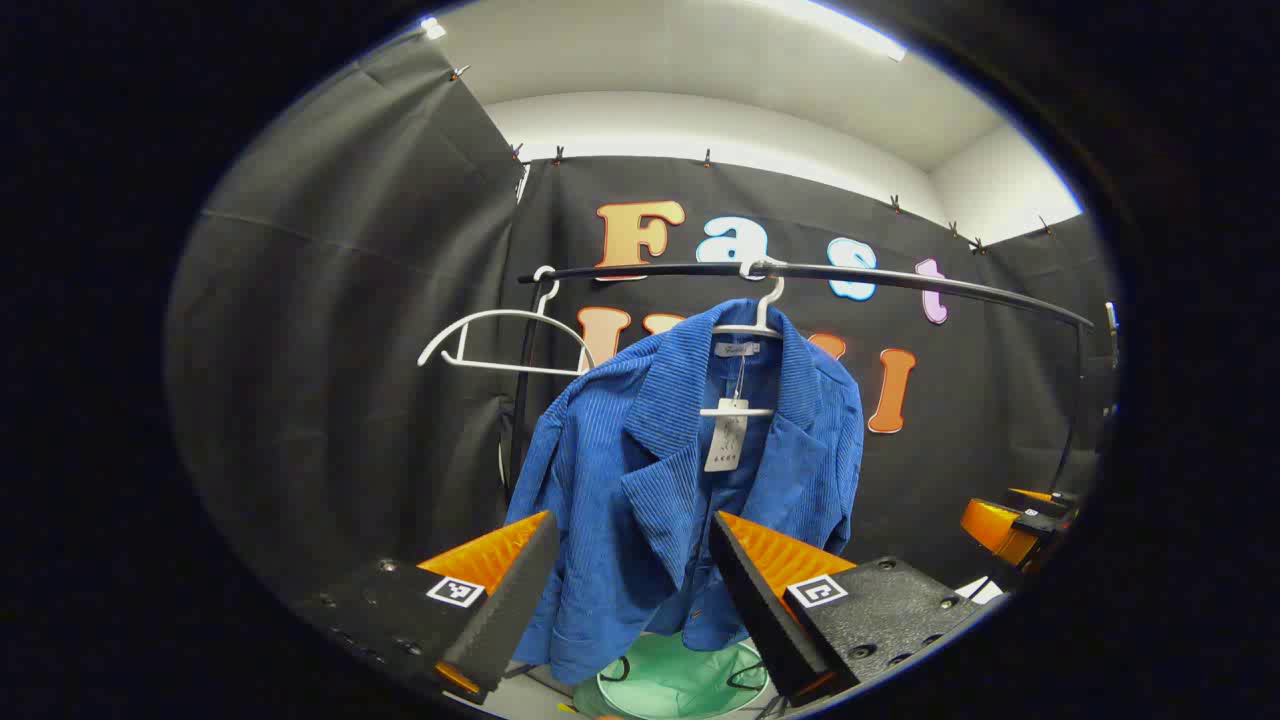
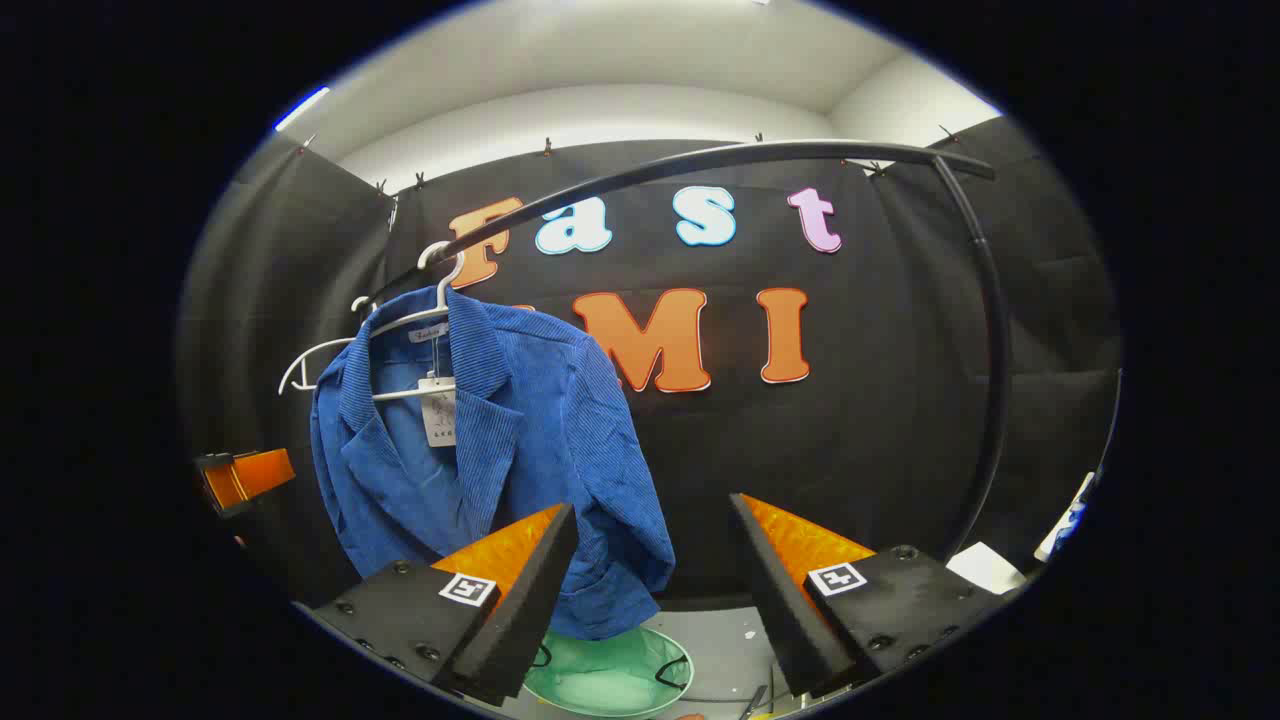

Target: Grasp the clothes on the hanger with both hands and then place them into the laundry hamper below.

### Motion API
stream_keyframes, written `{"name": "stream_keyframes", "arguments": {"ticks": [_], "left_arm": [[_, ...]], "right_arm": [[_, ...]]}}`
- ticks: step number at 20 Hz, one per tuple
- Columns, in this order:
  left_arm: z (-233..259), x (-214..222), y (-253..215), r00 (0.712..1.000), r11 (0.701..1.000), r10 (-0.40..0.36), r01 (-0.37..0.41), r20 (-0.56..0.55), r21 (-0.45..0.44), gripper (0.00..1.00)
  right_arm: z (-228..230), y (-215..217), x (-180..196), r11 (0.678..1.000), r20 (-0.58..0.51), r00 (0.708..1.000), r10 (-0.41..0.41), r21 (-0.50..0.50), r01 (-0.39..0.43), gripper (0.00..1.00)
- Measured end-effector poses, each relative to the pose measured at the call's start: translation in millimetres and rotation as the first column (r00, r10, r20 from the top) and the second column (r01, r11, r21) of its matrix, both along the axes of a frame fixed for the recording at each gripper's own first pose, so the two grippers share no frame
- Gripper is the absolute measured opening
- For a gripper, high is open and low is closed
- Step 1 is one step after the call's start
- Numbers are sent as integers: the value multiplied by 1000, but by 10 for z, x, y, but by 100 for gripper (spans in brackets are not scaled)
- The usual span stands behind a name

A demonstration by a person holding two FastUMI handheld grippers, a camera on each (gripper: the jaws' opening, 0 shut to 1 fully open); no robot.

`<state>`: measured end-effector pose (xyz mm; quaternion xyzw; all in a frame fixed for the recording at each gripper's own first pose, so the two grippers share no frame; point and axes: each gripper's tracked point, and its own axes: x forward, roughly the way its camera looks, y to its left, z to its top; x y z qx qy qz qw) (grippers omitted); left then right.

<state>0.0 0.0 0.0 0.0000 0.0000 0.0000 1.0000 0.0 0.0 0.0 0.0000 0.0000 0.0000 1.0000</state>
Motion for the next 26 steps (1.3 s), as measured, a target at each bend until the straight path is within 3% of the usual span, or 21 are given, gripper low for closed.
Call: {"name": "stream_keyframes", "arguments": {"ticks": [1,7,8,10,11,12,13,15,16,20,26], "left_arm": [[9,41,50,1000,1000,-7,7,6,2,95],[-41,245,209,998,998,-57,57,3,2,95],[-52,283,205,998,997,-71,71,-2,4,92],[-53,344,208,996,996,-90,90,-5,4,95],[-47,363,212,996,996,-93,93,-2,3,95],[-45,386,219,996,996,-93,93,-3,1,95],[-58,413,218,995,995,-96,96,-6,-2,92],[-72,445,197,995,995,-101,101,-8,-8,95],[-80,472,187,995,995,-102,101,-9,-9,95],[-116,528,111,993,993,-116,116,-14,-3,95],[-153,696,10,995,995,-100,100,-23,-4,95]], "right_arm": [[10,45,15,1000,9,1000,-11,-4,11,98],[-1,333,117,999,27,998,-54,3,54,98],[8,369,131,999,28,998,-54,-2,55,89],[58,357,143,997,47,996,-77,-22,78,89],[74,356,162,996,52,995,-86,-28,88,98],[72,376,196,996,49,995,-86,-26,88,98],[55,407,234,997,39,996,-80,-16,81,89],[41,460,288,998,28,997,-66,10,65,89],[39,477,316,998,27,998,-63,14,63,98],[47,576,436,999,31,999,-32,2,32,97],[-13,857,721,996,-9,997,83,27,-83,97]]}}
